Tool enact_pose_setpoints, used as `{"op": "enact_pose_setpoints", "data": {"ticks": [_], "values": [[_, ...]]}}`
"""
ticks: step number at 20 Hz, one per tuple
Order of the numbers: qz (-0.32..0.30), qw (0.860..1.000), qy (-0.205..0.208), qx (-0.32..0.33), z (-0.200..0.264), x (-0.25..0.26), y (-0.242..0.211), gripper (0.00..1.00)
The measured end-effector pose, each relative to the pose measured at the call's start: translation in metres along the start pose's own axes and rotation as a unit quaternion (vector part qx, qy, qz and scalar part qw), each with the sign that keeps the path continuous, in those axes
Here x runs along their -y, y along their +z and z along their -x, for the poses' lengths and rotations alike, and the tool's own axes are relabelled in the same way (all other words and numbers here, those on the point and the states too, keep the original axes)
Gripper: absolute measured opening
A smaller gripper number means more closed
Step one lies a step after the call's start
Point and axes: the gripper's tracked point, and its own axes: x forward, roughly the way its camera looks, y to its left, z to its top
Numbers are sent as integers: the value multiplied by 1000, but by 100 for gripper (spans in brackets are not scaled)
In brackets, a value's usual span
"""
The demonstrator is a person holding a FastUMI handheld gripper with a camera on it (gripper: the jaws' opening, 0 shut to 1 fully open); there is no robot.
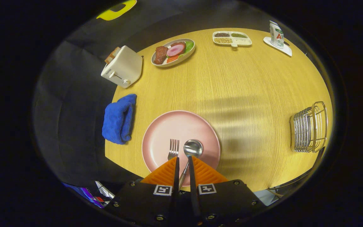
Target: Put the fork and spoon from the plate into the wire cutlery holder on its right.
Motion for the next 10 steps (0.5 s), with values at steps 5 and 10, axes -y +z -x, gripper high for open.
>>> {"op": "enact_pose_setpoints", "data": {"ticks": [5, 10], "values": [[-7, 1000, -11, -28, -13, 3, -12, 16], [-12, 998, -20, -59, -24, 4, -29, 16]]}}
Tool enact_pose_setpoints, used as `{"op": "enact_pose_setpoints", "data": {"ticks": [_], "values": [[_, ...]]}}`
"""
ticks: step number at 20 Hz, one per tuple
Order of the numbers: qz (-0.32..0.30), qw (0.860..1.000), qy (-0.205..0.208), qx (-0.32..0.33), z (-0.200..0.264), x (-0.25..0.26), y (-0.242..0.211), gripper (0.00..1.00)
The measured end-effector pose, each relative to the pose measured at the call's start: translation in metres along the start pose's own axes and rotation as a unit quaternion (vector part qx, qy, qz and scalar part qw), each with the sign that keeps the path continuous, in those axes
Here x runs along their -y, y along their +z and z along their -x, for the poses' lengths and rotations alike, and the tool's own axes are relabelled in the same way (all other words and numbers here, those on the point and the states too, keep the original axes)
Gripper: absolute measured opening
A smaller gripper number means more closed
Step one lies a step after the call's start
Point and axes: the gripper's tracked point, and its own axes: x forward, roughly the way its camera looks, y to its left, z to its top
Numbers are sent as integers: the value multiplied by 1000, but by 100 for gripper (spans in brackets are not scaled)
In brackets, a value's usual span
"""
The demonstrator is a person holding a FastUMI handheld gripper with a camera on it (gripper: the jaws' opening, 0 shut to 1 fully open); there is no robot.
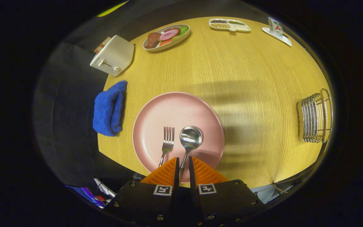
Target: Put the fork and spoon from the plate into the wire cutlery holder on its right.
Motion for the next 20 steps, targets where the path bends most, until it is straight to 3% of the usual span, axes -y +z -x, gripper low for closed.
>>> {"op": "enact_pose_setpoints", "data": {"ticks": [20], "values": [[-20, 998, -15, -54, -31, -13, -19, 16]]}}
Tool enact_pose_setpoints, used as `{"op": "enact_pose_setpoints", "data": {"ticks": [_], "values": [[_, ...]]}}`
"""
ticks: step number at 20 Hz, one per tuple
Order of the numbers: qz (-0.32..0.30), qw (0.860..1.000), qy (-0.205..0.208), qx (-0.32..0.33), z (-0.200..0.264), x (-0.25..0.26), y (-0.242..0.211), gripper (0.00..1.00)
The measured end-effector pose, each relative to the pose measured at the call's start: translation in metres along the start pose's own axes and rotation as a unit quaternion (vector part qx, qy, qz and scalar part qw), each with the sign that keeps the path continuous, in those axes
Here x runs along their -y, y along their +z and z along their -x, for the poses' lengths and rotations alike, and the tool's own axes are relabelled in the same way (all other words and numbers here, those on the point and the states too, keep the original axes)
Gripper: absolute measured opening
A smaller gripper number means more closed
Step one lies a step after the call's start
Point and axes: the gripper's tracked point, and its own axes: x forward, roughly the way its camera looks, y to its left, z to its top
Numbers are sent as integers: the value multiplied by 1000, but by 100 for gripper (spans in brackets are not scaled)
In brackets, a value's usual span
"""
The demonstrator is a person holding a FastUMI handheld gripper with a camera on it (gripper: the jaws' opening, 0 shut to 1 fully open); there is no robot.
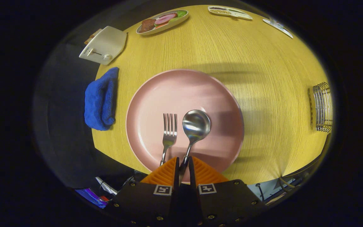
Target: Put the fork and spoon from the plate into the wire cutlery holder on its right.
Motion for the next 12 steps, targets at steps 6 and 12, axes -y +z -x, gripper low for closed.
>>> {"op": "enact_pose_setpoints", "data": {"ticks": [6, 12], "values": [[-5, 1000, -13, -10, -6, 1, 0, 17], [-4, 1000, -24, -11, -6, 0, 6, 17]]}}
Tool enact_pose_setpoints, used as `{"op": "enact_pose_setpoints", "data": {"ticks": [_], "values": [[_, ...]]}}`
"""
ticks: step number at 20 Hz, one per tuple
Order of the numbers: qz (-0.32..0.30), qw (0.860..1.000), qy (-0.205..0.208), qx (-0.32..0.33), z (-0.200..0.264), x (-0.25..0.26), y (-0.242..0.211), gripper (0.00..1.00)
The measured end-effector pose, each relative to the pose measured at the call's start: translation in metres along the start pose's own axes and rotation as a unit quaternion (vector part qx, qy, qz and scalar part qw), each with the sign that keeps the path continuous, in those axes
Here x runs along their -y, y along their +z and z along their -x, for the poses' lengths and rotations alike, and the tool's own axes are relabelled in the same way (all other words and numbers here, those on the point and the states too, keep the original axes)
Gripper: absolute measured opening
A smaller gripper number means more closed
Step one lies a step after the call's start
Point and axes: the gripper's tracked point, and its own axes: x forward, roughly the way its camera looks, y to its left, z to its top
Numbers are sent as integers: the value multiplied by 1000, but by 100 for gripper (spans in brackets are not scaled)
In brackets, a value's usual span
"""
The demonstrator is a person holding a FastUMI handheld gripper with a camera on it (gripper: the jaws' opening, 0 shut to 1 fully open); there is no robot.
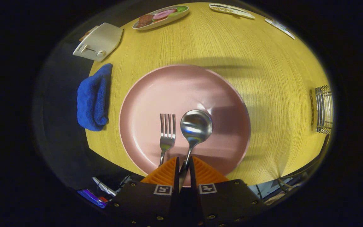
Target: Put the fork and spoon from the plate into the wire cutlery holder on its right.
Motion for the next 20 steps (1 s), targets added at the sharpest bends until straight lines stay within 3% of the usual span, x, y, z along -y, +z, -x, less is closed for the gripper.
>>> {"op": "enact_pose_setpoints", "data": {"ticks": [1, 13, 20], "values": [[2, 1000, 5, -8, -5, -1, -3, 9], [-10, 999, 40, 4, 12, -12, 2, 8], [-41, 994, 83, 52, 57, -8, 24, 8]]}}
